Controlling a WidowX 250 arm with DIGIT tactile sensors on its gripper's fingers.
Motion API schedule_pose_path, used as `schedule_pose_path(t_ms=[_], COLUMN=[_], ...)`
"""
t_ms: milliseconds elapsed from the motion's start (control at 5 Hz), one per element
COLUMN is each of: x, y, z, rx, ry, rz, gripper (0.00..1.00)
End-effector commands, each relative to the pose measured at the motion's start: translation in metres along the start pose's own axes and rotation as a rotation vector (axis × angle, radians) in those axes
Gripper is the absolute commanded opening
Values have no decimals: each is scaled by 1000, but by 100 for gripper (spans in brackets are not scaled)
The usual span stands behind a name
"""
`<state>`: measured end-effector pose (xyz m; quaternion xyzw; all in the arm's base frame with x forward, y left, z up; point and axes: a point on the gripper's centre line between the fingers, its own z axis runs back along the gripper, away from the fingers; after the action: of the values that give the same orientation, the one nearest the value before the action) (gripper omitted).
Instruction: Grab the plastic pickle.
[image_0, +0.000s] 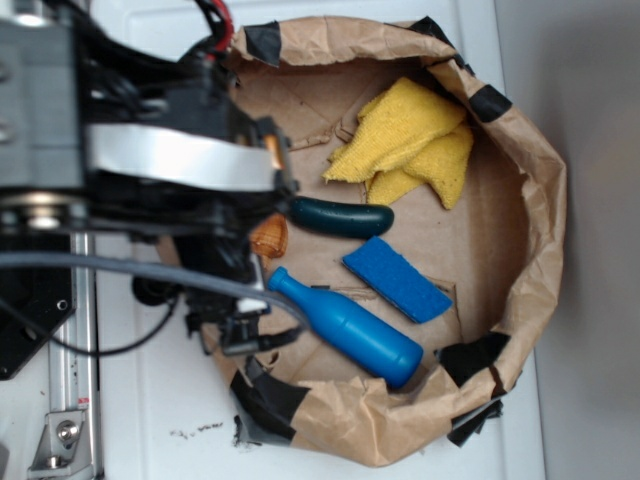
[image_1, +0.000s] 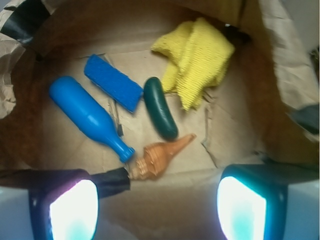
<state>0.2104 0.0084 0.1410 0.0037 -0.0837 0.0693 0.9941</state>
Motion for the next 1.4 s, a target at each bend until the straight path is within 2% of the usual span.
schedule_pose_path(t_ms=[0,200,400,600,800,1200], x=[38,49,58,54,42,31], y=[24,25,12,8,3,6], z=[-24,-51,-95,-128,-126,-88], rx=[3,26,94,164,141,78], ry=[48,75,132,210,190,118], rz=[62,71,45,-3,-35,-54], gripper=[100,100,100,100,0,0])
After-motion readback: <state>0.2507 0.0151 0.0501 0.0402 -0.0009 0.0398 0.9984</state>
